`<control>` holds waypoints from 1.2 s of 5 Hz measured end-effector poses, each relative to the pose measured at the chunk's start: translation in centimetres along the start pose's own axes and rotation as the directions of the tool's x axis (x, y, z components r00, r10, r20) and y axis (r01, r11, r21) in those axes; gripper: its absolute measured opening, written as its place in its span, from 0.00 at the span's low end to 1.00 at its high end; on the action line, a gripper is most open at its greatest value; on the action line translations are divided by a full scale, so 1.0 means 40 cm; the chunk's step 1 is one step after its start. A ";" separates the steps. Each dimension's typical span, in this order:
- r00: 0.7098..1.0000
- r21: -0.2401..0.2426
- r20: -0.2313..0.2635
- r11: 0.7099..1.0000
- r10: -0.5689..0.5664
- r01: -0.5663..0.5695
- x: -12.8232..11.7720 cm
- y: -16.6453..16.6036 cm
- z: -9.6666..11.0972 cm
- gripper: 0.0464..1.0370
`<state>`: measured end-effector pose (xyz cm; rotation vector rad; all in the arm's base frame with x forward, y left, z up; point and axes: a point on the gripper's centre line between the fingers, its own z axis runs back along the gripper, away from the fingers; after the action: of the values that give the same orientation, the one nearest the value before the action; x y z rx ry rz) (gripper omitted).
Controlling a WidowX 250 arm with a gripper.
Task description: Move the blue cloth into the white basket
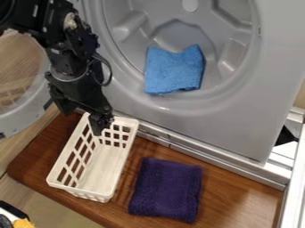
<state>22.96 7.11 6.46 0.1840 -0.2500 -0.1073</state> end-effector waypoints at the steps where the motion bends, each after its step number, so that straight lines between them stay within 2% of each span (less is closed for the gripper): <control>1: 1.000 -0.007 -0.017 1.000 0.003 -0.003 -0.005 -0.005 -0.010 0.96; 3: 0.998 -0.007 0.062 1.000 -0.005 0.005 0.122 -0.030 -0.035 0.96; 4: 0.993 -0.024 0.122 1.000 -0.005 0.008 0.210 -0.040 -0.047 0.96; 5: 0.989 -0.023 0.150 1.000 0.011 -0.008 0.276 -0.045 -0.071 0.96; 6: 0.985 -0.060 0.168 0.998 0.037 -0.027 0.337 -0.052 -0.102 0.96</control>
<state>36.83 4.02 5.36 0.1131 -0.4188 -0.0984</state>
